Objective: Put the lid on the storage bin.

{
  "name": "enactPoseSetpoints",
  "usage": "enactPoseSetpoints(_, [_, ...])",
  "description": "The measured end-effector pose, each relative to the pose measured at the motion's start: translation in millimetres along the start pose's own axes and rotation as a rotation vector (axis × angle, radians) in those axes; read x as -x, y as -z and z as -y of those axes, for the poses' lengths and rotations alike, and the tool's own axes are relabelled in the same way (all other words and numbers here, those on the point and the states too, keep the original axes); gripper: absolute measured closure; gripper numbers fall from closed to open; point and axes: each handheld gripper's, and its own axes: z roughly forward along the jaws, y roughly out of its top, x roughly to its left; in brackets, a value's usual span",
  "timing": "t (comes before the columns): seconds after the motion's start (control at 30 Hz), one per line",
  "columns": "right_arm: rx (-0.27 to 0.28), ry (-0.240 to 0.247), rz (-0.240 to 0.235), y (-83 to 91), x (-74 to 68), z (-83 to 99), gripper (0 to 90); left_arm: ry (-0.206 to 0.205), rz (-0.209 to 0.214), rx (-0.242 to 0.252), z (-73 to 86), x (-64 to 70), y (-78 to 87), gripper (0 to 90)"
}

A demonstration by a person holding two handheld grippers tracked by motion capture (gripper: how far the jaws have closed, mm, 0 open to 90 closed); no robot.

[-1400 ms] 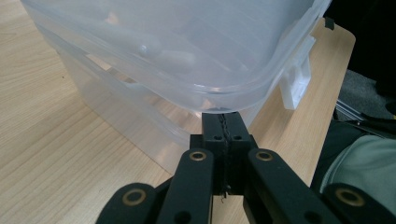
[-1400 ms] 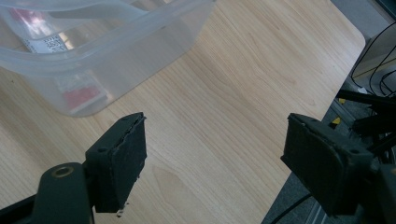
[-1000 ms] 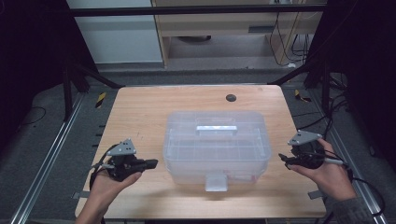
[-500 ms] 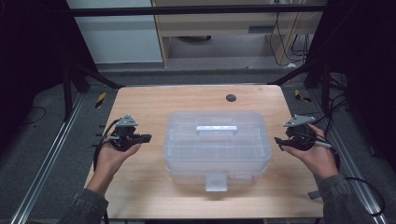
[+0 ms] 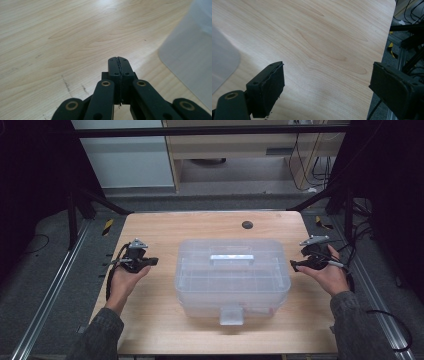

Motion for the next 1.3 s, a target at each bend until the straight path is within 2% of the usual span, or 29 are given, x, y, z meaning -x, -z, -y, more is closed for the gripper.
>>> enactPoseSetpoints(0.03, [-0.002,-0.041,-0.020,-7.7,3.9,0.9,11.9,0.006,-0.015,-0.007,1.6,-4.1,-4.4,89.9])
enactPoseSetpoints(0.1, [-0.004,-0.068,-0.025,-14.4,6.1,2.2,11.6,0.017,-0.021,-0.009,3.9,-7.8,-8.8,90.0])
enactPoseSetpoints(0.27, [-0.015,-0.091,-0.012,-25.3,8.3,3.5,11.8,0.017,-0.025,-0.032,7.9,-12.0,-18.4,89.9])
enactPoseSetpoints(0.37, [-0.020,-0.087,0.001,-32.8,7.1,3.4,12.2,0.025,-0.025,-0.026,8.5,-14.0,-22.5,89.9])
enactPoseSetpoints(0.5, [-0.033,-0.088,-0.005,-45.2,4.5,2.9,12.2,0.028,-0.036,-0.020,9.6,-16.2,-30.0,89.7])
enactPoseSetpoints(0.73, [-0.019,-0.132,-0.017,-58.6,2.3,3.5,10.6,0.091,-0.041,0.014,14.1,-25.5,-43.0,84.7])
enactPoseSetpoints(0.77, [-0.009,-0.135,-0.016,-59.9,1.7,3.5,10.2,0.089,-0.047,0.013,14.4,-26.0,-44.3,77.7])
enactPoseSetpoints(0.8, [-0.009,-0.135,-0.016,-59.9,1.7,3.5,10.2,0.087,-0.055,0.012,14.8,-26.3,-45.9,77.7])
enactPoseSetpoints(0.83, [-0.005,-0.141,-0.018,-60.4,1.5,3.7,10.0,0.088,-0.069,0.011,15.1,-26.3,-47.6,71.5])
enactPoseSetpoints(0.87, [-0.001,-0.154,-0.029,-61.5,1.2,4.5,9.6,0.091,-0.087,0.009,15.5,-25.6,-50.5,58.4])
enactPoseSetpoints(0.93, [0.003,-0.158,-0.026,-62.2,0.8,5.3,9.6,0.095,-0.096,0.009,15.6,-24.9,-51.7,47.0])
enactPoseSetpoints(0.97, [0.005,-0.164,-0.029,-62.7,0.7,5.7,9.5,0.101,-0.125,0.014,15.5,-22.7,-54.4,42.7])
enactPoseSetpoints(1.0, [0.005,-0.164,-0.029,-62.7,0.7,5.7,9.5,0.101,-0.125,0.014,15.5,-22.7,-54.4,39.0])
enactPoseSetpoints(1.07, [0.009,-0.178,-0.037,-63.8,-0.2,6.6,9.1,0.092,-0.141,0.016,16.0,-21.5,-57.4,36.1])
enactPoseSetpoints(1.1, [0.010,-0.188,-0.042,-65.5,-1.3,7.5,8.9,0.086,-0.148,-0.002,16.9,-20.8,-61.6,31.0])
enactPoseSetpoints(1.2, [0.010,-0.198,-0.045,-67.6,-2.5,8.7,8.2,0.087,-0.149,-0.008,18.3,-20.5,-65.1,27.3])
enactPoseSetpoints(1.3, [0.022,-0.222,-0.056,-69.7,-3.0,10.4,8.1,0.100,-0.146,0.016,20.3,-20.4,-67.4,22.0])
